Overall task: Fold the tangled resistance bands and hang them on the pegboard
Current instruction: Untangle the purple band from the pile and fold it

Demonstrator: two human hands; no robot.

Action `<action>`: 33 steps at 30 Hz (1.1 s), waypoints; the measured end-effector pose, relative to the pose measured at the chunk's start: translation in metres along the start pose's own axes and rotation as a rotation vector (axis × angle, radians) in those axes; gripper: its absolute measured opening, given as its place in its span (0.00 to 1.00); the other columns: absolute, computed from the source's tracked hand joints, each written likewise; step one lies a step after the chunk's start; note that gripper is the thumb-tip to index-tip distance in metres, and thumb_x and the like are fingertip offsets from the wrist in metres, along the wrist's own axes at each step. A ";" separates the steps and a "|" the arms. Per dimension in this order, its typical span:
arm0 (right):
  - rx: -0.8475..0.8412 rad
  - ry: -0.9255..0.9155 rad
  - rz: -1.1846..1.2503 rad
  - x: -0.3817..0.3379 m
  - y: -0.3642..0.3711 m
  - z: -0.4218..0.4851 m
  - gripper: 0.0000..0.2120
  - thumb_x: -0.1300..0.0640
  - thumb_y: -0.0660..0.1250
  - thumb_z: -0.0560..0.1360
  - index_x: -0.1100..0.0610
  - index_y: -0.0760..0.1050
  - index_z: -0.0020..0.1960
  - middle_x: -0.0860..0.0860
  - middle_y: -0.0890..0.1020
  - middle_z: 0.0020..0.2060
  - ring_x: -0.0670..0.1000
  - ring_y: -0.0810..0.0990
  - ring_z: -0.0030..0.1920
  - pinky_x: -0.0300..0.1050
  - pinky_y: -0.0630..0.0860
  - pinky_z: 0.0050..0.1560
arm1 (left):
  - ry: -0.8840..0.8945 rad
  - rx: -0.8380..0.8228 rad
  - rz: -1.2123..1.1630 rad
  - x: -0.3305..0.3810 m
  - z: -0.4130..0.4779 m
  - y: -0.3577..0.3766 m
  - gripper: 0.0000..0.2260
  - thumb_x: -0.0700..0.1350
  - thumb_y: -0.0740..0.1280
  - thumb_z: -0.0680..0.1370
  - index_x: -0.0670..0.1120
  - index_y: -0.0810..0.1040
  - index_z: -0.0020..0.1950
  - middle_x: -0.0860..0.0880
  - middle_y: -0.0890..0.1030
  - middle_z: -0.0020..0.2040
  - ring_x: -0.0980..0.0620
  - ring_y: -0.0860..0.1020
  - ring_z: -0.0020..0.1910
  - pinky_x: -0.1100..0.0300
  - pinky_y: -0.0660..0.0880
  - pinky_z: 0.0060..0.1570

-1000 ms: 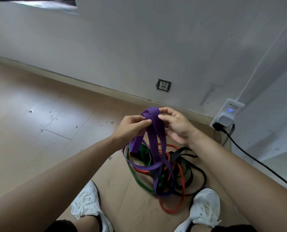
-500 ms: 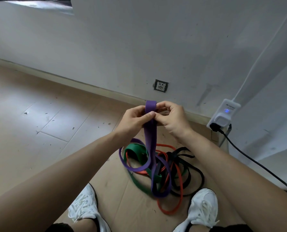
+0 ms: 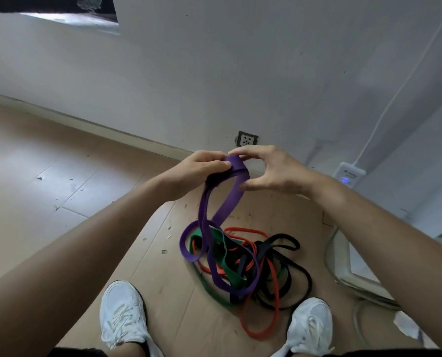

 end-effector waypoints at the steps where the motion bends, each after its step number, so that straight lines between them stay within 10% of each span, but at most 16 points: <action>1: -0.016 0.012 0.023 0.001 0.002 0.001 0.26 0.55 0.81 0.68 0.50 0.79 0.65 0.44 0.83 0.55 0.42 0.79 0.59 0.38 0.74 0.61 | -0.011 -0.014 0.013 -0.001 -0.001 0.001 0.15 0.46 0.65 0.81 0.34 0.79 0.59 0.42 0.78 0.45 0.46 0.74 0.44 0.54 0.72 0.47; 5: 0.018 0.027 0.061 0.004 0.011 0.001 0.13 0.53 0.80 0.70 0.53 0.84 0.52 0.49 0.86 0.44 0.49 0.83 0.47 0.54 0.79 0.55 | 0.008 -0.051 0.052 -0.010 -0.008 0.003 0.10 0.42 0.73 0.76 0.39 0.81 0.55 0.45 0.80 0.42 0.52 0.77 0.40 0.60 0.75 0.44; 20: 0.503 0.064 0.836 0.035 -0.037 -0.017 0.19 0.58 0.74 0.70 0.64 0.79 0.58 0.61 0.82 0.47 0.57 0.82 0.50 0.53 0.82 0.56 | -0.133 0.144 0.230 -0.098 -0.022 -0.019 0.07 0.37 0.72 0.77 0.41 0.78 0.54 0.38 0.82 0.49 0.39 0.83 0.50 0.47 0.82 0.54; 33: 0.247 0.198 0.422 0.047 -0.009 -0.015 0.20 0.68 0.77 0.70 0.58 0.80 0.60 0.55 0.85 0.46 0.54 0.85 0.49 0.49 0.83 0.56 | 0.151 0.372 -0.015 0.009 -0.003 -0.044 0.17 0.42 0.75 0.74 0.50 0.82 0.62 0.50 0.85 0.45 0.53 0.81 0.45 0.58 0.79 0.54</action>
Point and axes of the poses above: each hand's wrist, its own z-axis towards the middle knuckle, its own y-axis out of the palm, x = y × z, the point moved 2 cm from there along z, towards the middle knuckle
